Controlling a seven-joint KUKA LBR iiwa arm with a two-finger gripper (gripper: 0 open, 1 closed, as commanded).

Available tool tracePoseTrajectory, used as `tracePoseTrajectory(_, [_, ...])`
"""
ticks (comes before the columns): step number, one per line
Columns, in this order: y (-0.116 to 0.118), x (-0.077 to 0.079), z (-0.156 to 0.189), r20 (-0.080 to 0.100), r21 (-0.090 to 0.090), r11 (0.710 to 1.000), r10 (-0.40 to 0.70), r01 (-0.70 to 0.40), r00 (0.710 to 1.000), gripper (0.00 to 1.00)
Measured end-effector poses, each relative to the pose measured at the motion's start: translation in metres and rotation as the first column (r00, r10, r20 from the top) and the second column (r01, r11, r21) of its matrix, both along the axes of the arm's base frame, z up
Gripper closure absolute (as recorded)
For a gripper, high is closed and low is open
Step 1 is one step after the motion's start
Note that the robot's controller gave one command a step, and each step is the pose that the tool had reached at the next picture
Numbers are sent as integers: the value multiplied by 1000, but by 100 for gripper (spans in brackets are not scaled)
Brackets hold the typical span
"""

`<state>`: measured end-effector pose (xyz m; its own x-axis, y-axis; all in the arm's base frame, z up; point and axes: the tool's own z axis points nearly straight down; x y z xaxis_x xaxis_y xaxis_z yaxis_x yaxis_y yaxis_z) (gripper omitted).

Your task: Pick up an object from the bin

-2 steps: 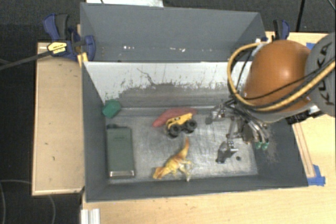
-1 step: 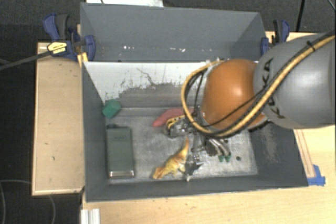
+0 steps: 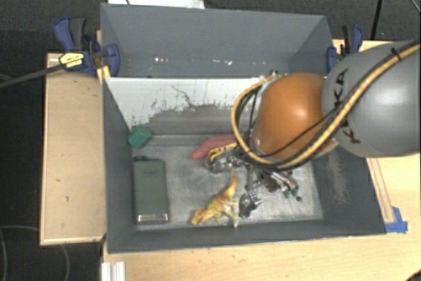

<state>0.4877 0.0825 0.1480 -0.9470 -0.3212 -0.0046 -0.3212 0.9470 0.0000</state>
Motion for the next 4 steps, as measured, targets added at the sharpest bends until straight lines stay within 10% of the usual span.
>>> tracePoseTrajectory(1, [13, -4, -67, 14, -1, 982, 187, -187, 982, 0])
tracePoseTrajectory(2, [18, -3, -87, 20, 1, 947, 320, -320, 947, 100])
tracePoseTrajectory(4, [18, -4, -80, 16, 1, 939, 344, -344, 939, 100])
